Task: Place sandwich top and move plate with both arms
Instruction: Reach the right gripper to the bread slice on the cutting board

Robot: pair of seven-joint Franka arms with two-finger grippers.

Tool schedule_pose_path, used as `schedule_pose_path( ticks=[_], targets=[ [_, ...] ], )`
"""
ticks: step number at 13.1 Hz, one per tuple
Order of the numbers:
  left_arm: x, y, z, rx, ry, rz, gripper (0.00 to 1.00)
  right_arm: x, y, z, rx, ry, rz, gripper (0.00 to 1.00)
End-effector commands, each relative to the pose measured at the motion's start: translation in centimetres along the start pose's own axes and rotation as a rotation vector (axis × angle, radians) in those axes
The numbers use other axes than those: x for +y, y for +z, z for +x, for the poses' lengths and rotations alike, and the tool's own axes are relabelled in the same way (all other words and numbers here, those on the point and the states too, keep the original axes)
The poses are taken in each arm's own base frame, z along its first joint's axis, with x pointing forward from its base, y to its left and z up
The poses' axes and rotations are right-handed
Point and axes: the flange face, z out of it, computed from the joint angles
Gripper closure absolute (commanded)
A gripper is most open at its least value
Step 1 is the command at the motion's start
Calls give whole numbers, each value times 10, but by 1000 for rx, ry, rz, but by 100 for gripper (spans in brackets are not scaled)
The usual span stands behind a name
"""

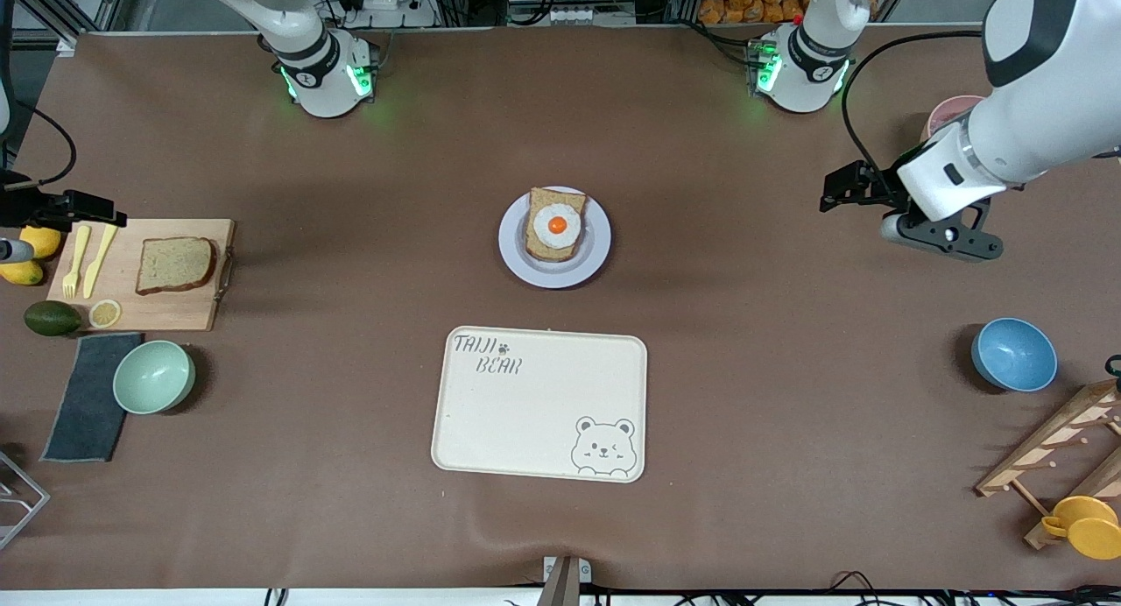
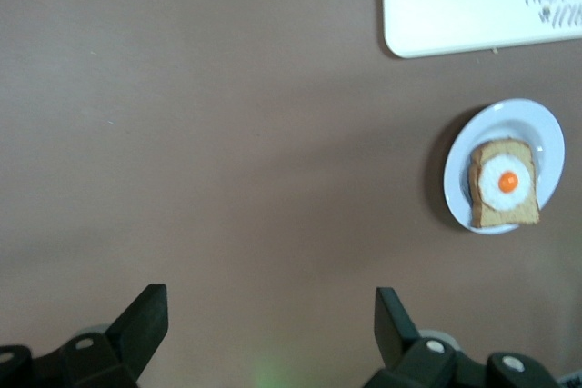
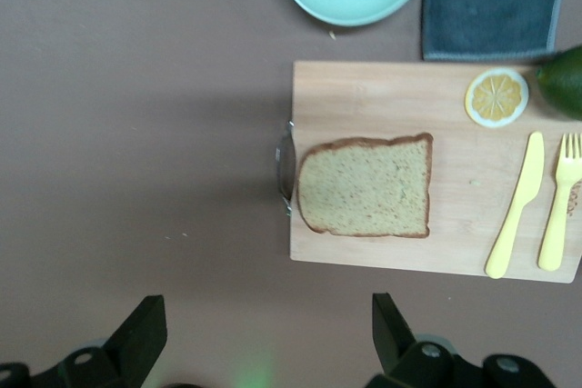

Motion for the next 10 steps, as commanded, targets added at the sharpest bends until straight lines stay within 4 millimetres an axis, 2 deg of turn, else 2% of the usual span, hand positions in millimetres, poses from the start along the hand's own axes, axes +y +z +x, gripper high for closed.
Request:
schedule_pose_path(
  ticks=[1, 2, 3, 5, 8, 10],
  targets=[
    [-14, 14, -5, 12, 35, -64, 0, 31, 20, 0, -4, -16, 15, 0],
    [-15, 22, -4, 10, 57, -84, 0, 45, 30, -3, -8, -22, 38, 0],
    [-19, 31, -4, 12, 73, -97, 0, 67, 43, -7, -1, -24, 56, 0],
    [-28, 50, -4, 32, 88, -133, 0, 90, 74, -8, 66, -74, 41, 1],
    [-37, 70, -3, 47, 117, -181, 0, 111, 109, -12, 65, -59, 59, 6],
    [-37, 79, -3, 46, 131, -218, 0, 130, 142, -11, 108, -97, 113, 6]
  ],
)
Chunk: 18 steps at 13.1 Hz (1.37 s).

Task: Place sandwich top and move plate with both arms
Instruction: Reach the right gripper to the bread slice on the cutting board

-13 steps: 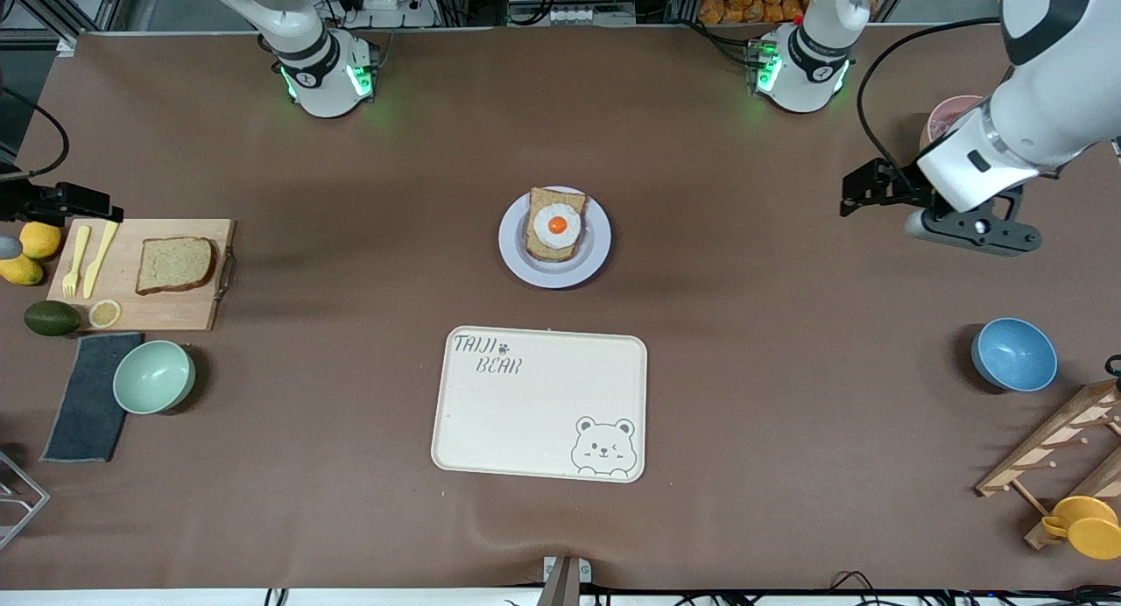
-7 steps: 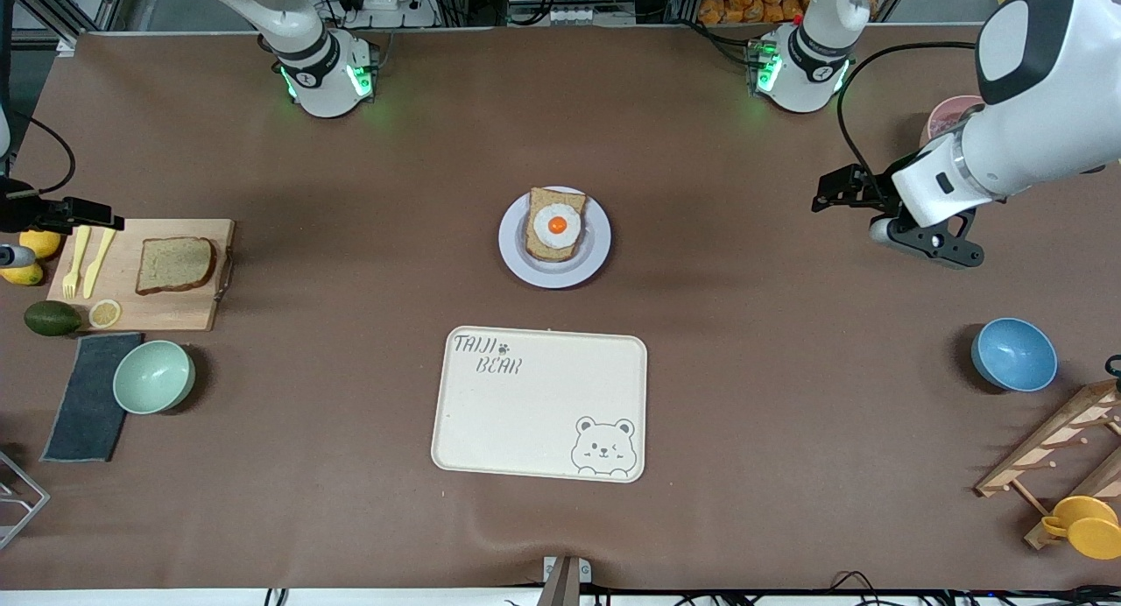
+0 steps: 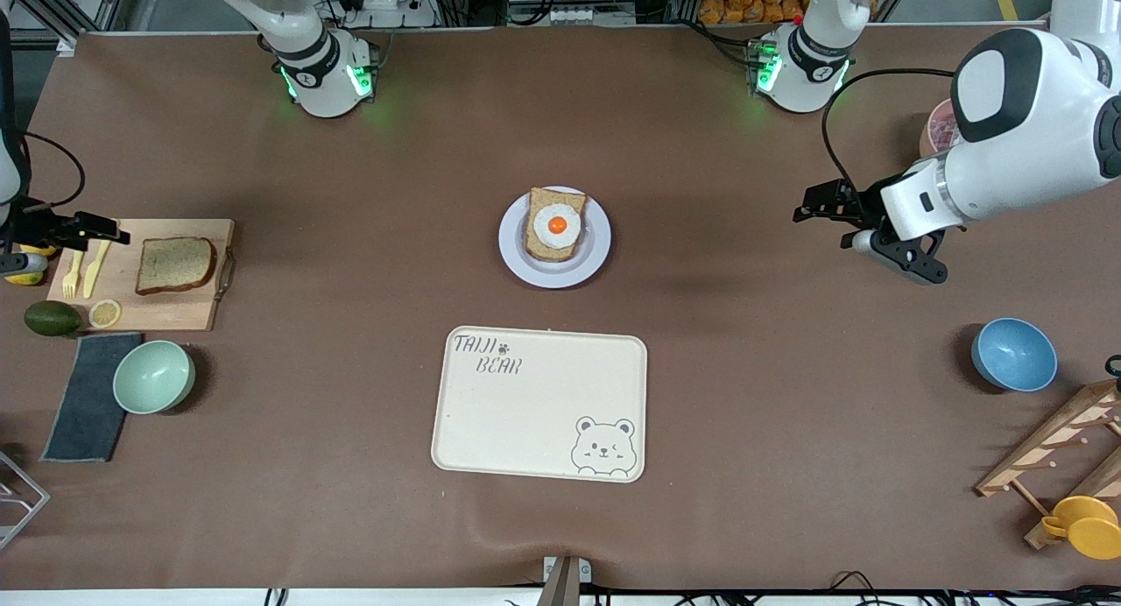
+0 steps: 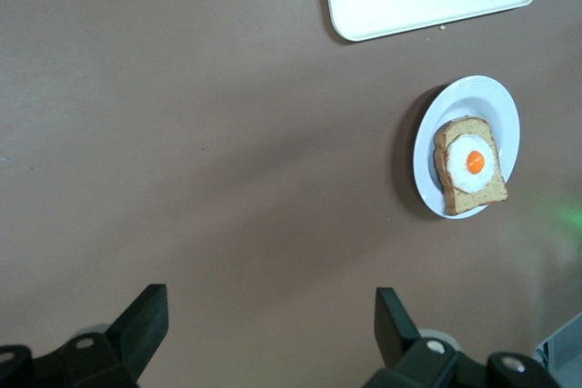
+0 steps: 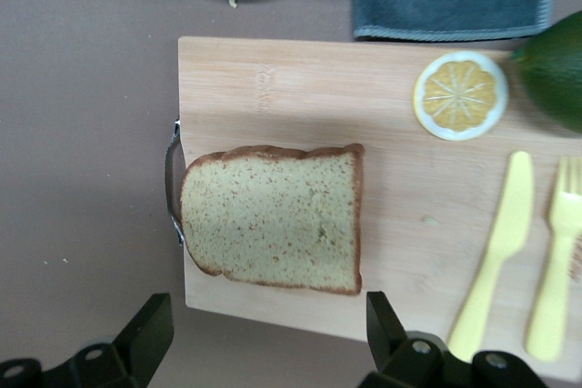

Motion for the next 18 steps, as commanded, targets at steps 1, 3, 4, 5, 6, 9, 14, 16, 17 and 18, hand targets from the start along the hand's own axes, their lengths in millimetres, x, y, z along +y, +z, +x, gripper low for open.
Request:
schedule_pose_path(
  ticks=[1, 3, 4, 5, 6, 9, 14, 16, 17, 18],
  targets=[
    [-1, 9, -4, 18, 26, -57, 0, 29, 34, -4, 48, -48, 32, 9],
    [4, 16, -4, 19, 29, -93, 0, 45, 60, -7, 52, -35, 46, 16],
    [7, 18, -3, 24, 33, -90, 0, 47, 66, -5, 82, -56, 67, 24],
    [15, 22, -1, 20, 48, -86, 0, 51, 78, -5, 82, -61, 76, 29],
    [19, 28, -1, 20, 56, -82, 0, 57, 84, -4, 84, -55, 79, 32],
    [17, 34, -1, 31, 49, -77, 0, 64, 95, -2, 109, -71, 98, 32],
    [24, 23, 3, 76, 44, -90, 0, 73, 100, 0, 119, -94, 103, 64],
    [30, 32, 7, 63, 54, -93, 0, 74, 107, -1, 126, -106, 111, 79],
    [26, 38, 9, 63, 53, -91, 0, 74, 107, -1, 135, -113, 115, 87],
    [24, 46, 12, 53, 51, -93, 0, 74, 107, -1, 135, -124, 116, 97]
  ],
)
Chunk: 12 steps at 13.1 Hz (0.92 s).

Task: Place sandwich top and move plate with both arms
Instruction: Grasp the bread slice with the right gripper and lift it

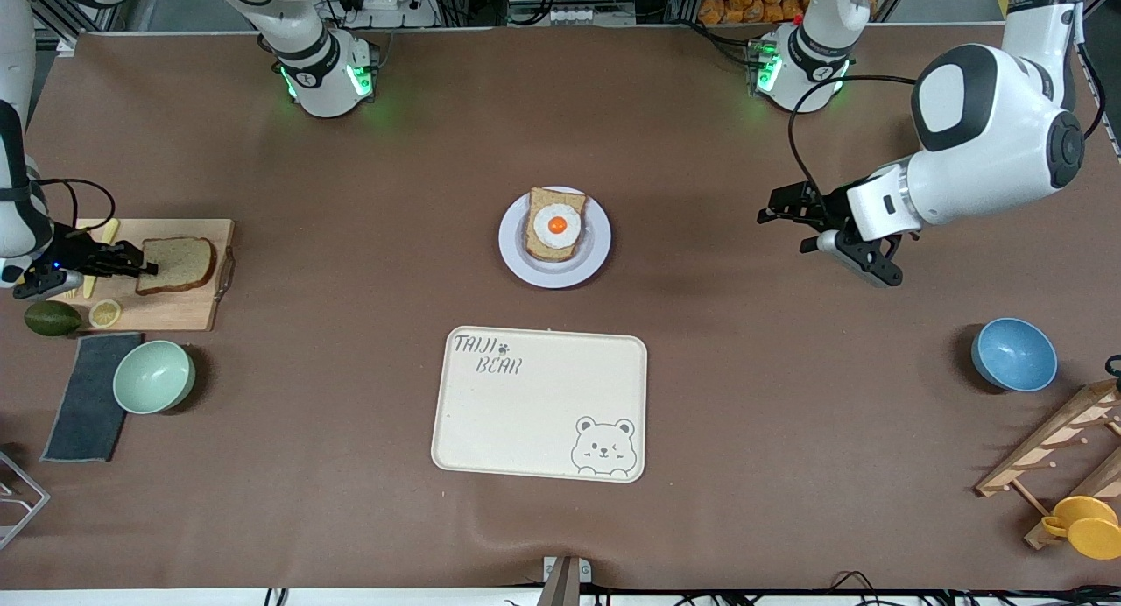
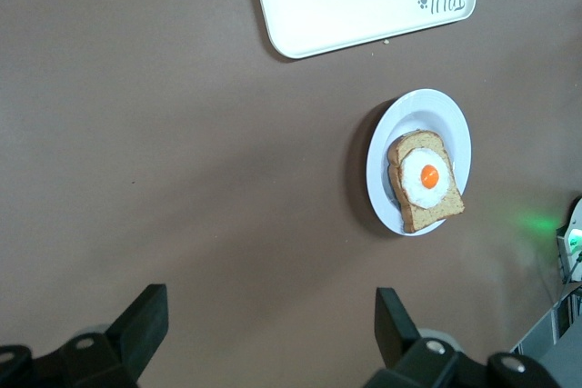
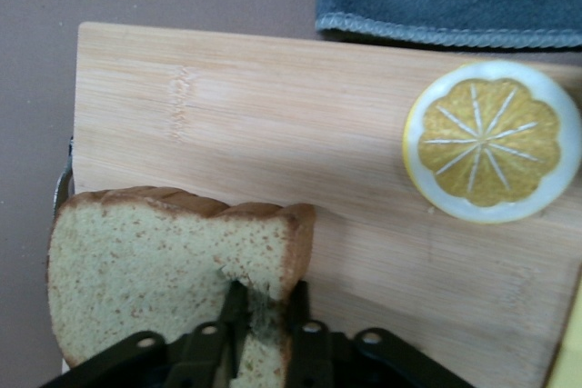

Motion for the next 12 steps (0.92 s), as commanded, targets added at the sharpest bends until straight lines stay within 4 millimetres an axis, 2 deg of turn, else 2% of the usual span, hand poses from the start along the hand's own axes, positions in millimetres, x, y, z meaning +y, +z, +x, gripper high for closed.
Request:
schedule_pose_path(
  ticks=[1, 2, 4, 6, 9, 10, 12],
  targets=[
    [2, 22, 7, -9, 15, -18, 0, 6, 5, 1, 19, -24, 18, 100],
    [1, 29, 8, -22, 15, -21, 0, 4, 3, 4, 20, -27, 19, 100],
    [-13, 50, 11, -52, 18, -50, 0, -5, -1, 15, 17, -30, 44, 100],
    [-22, 79, 15, -59, -27, -152, 0, -16, -7, 32, -6, -3, 86, 100],
    [-7, 108, 18, -87, -21, -181, 0, -43, -22, 53, -127, 94, 185, 100],
    [-6, 115, 18, -90, -19, -174, 0, -53, -31, 63, -169, 131, 203, 100],
    [9, 126, 18, -99, 5, -164, 0, -76, -36, 78, -198, 151, 222, 100]
  ],
)
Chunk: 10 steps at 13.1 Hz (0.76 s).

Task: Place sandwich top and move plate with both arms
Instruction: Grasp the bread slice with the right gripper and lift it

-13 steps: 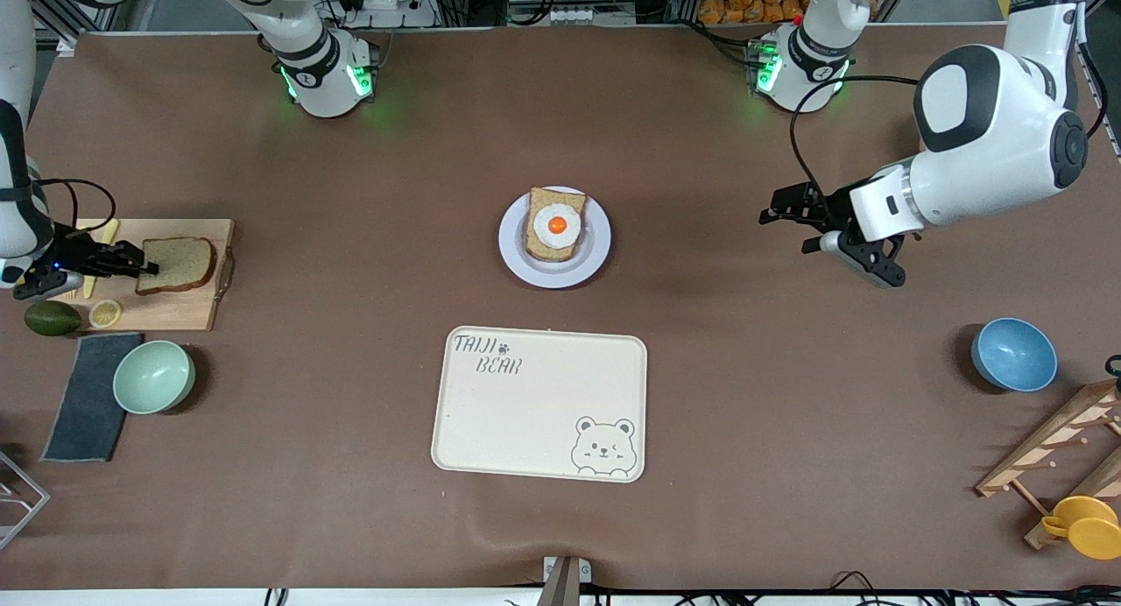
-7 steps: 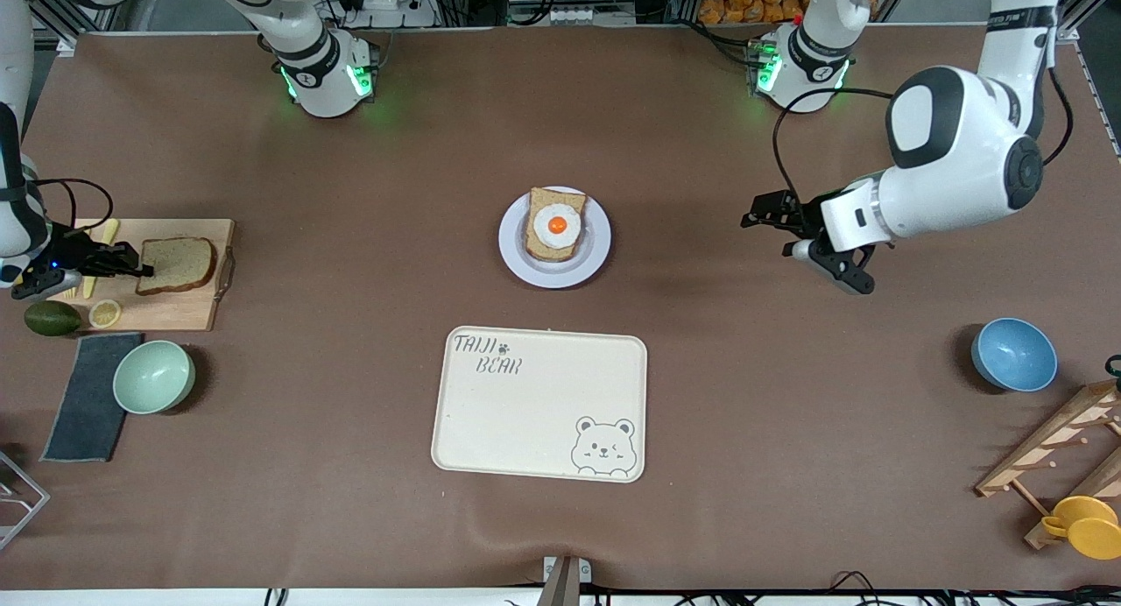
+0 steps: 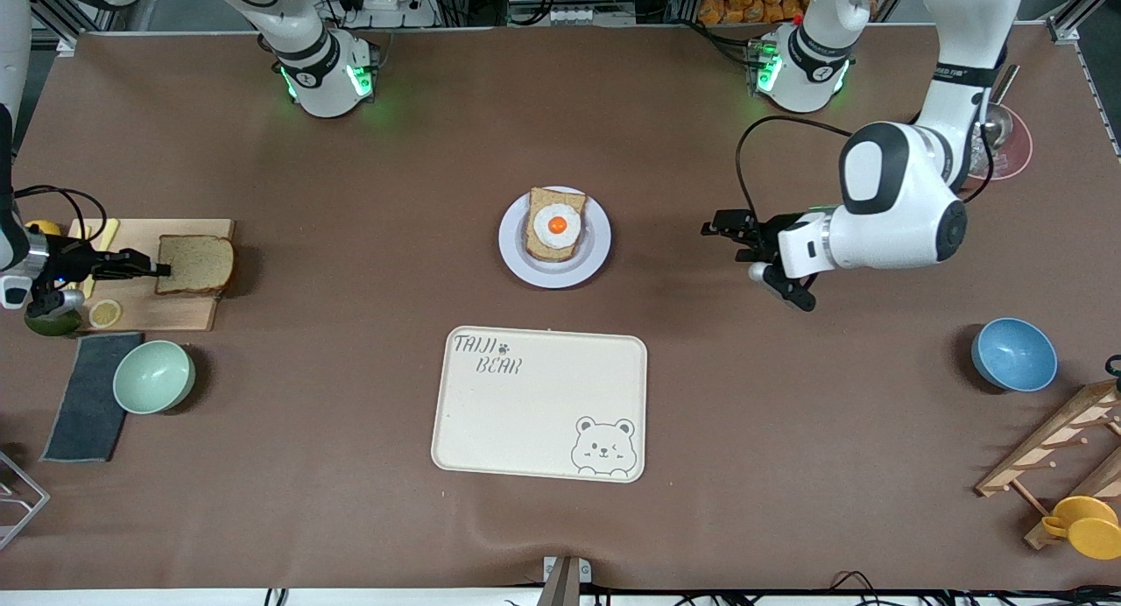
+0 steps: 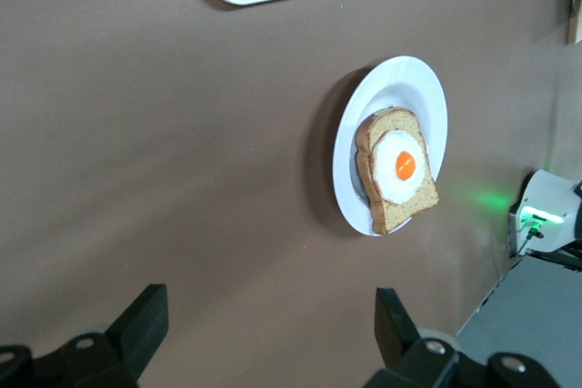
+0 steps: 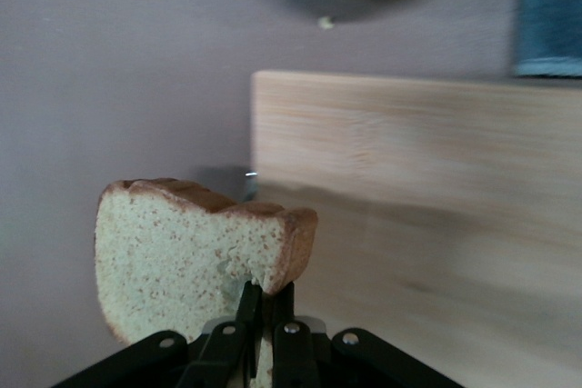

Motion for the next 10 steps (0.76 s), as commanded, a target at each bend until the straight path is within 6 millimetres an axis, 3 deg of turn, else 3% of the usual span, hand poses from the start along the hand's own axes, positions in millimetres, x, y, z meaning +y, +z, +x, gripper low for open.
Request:
schedule_pose_path(
  ticks=[1, 6, 8, 10],
  targets=[
    [10, 12, 2, 4, 17, -4, 0, -33, -9, 13, -45, 47, 9, 100],
    [-2, 38, 14, 19, -17, -14, 0, -140, -1, 46, -142, 95, 34, 100],
    [-2, 43, 20, 36, -34, -36, 0, -198, 0, 61, -150, 14, 3, 100],
    [4, 48, 20, 31, -23, -32, 0, -250, 14, 75, -176, -59, -20, 100]
  ],
)
